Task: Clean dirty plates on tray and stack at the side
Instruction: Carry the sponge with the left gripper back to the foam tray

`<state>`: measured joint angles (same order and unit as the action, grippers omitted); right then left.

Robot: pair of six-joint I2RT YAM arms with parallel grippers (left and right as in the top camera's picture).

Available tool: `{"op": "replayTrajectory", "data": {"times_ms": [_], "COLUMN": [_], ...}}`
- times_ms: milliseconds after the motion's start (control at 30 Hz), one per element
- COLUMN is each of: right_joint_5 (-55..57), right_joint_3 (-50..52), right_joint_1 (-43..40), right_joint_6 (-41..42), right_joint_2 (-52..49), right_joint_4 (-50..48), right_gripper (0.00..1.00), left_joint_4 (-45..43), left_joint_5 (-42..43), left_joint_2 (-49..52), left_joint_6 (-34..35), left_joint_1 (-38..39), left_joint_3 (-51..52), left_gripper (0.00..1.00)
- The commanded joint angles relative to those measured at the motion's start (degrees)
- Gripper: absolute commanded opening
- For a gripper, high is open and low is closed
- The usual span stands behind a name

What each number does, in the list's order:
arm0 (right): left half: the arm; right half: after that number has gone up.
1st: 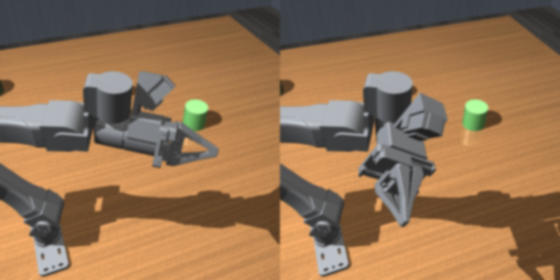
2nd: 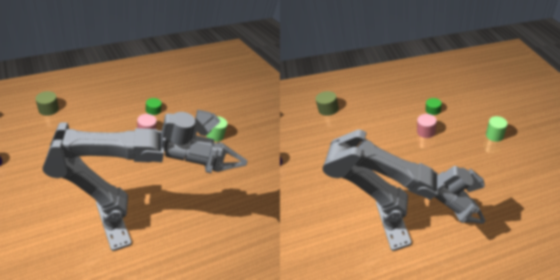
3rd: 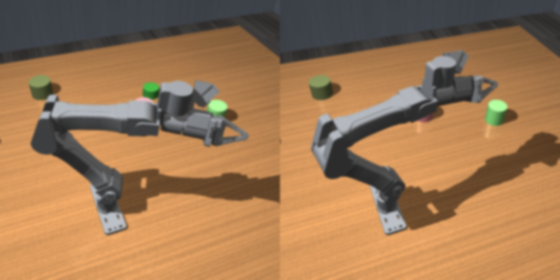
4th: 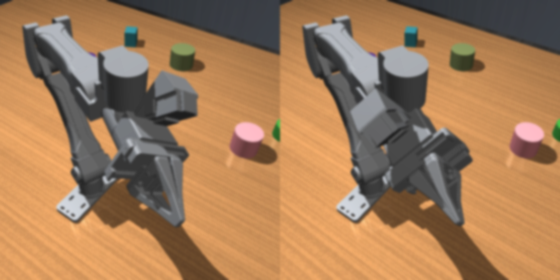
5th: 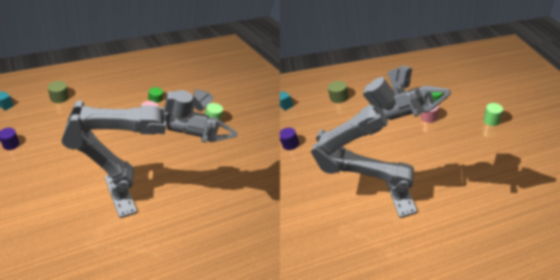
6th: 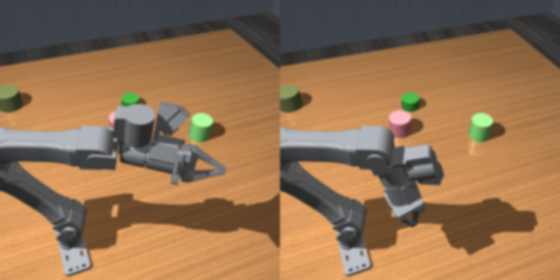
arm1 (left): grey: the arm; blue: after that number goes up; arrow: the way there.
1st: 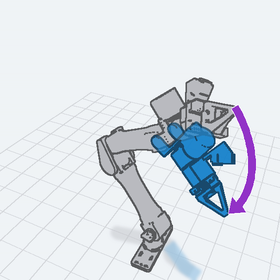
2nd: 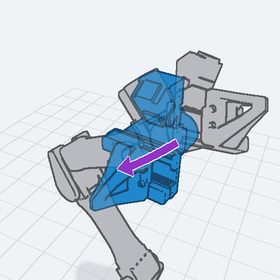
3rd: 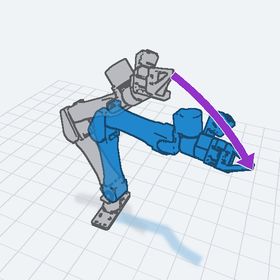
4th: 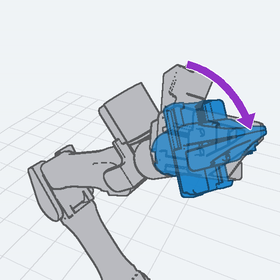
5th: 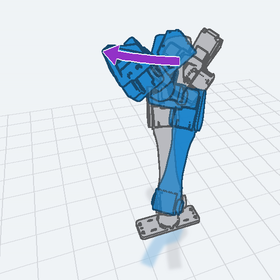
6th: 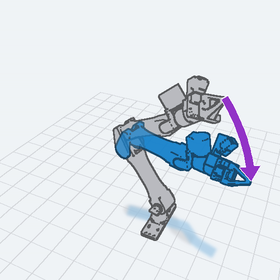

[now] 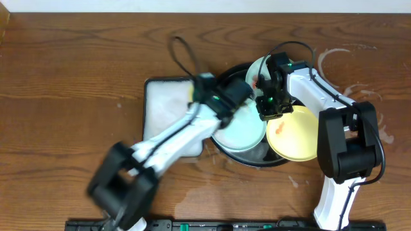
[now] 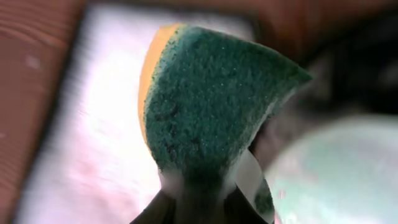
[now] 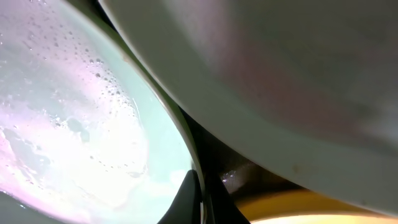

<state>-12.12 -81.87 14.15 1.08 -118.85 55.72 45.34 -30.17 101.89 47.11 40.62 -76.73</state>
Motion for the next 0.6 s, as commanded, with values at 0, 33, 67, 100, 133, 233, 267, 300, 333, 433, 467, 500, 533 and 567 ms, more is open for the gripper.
{"op": "replayTrajectory", "data": {"times_ms": [0, 33, 67, 100, 133, 233, 267, 300, 333, 433, 467, 500, 533, 567], "right_joint_5": [5.0, 5.0, 5.0, 5.0, 5.0, 5.0, 5.0, 5.0, 5.0, 5.0, 5.0, 5.3, 5.5, 6.2], "right_joint_3": [0.8, 0.8, 0.7, 0.6, 0.5, 0.1, 0.1, 0.0, 0.0, 0.0, 0.0, 0.0, 0.0, 0.0], "right_joint_1": [0.2, 0.5, 0.8, 1.1, 1.5, 2.7, 3.0, 3.4, 3.8, 5.0, 5.4, 5.7, 5.9, 6.2], "right_joint_6": [0.6, 0.5, 0.5, 0.5, 0.6, 0.6, 0.6, 0.6, 0.6, 0.6, 0.6, 0.7, 0.9, 1.4], "right_joint_2": [-0.9, -0.9, -0.8, -0.7, -0.6, 0.5, 1.0, 1.8, 2.7, 6.0, 7.3, 8.5, 9.9, 11.3], "right_joint_4": [-0.7, -0.8, -0.9, -0.8, -0.7, -0.6, -0.6, -0.7, -0.7, -1.2, -1.3, -1.4, -1.5, -1.5], "right_gripper": [0.01, 0.01, 0.01, 0.01, 0.01, 0.01, 0.01, 0.01, 0.01, 0.01, 0.01, 0.01, 0.01, 0.01], "left_joint_4": [1.9, 2.5, 3.5, 4.3, 5.3, 7.6, 8.5, 9.0, 9.4, 10.1, 10.1, 9.9, 9.8, 9.8], "left_joint_5": [-3.5, -3.5, -3.4, -3.3, -3.0, 0.8, 3.2, 6.5, 9.7, 15.8, 16.6, 17.0, 17.2, 17.5], "left_joint_2": [-7.3, -8.5, -10.1, -11.1, -12.0, -13.1, -13.1, -12.9, -12.7, -12.0, -12.0, -12.0, -12.0, -12.0], "left_joint_6": [1.7, 1.7, 1.7, 1.7, 1.7, 1.7, 1.7, 1.7, 1.6, 1.4, 1.4, 1.4, 1.5, 1.4], "left_joint_1": [-3.9, -5.2, -7.1, -8.8, -10.5, -16.1, -18.0, -20.0, -21.8, -26.2, -27.3, -28.3, -29.2, -29.9], "left_joint_3": [0.1, 0.1, 0.1, 0.1, 0.1, 0.1, 0.1, 0.3, 0.5, 2.0, 2.8, 3.7, 4.5, 5.2], "left_gripper": [0.08, 0.08, 0.08, 0.08, 0.08, 0.07, 0.08, 0.08, 0.08, 0.08, 0.09, 0.08, 0.08, 0.08]}}
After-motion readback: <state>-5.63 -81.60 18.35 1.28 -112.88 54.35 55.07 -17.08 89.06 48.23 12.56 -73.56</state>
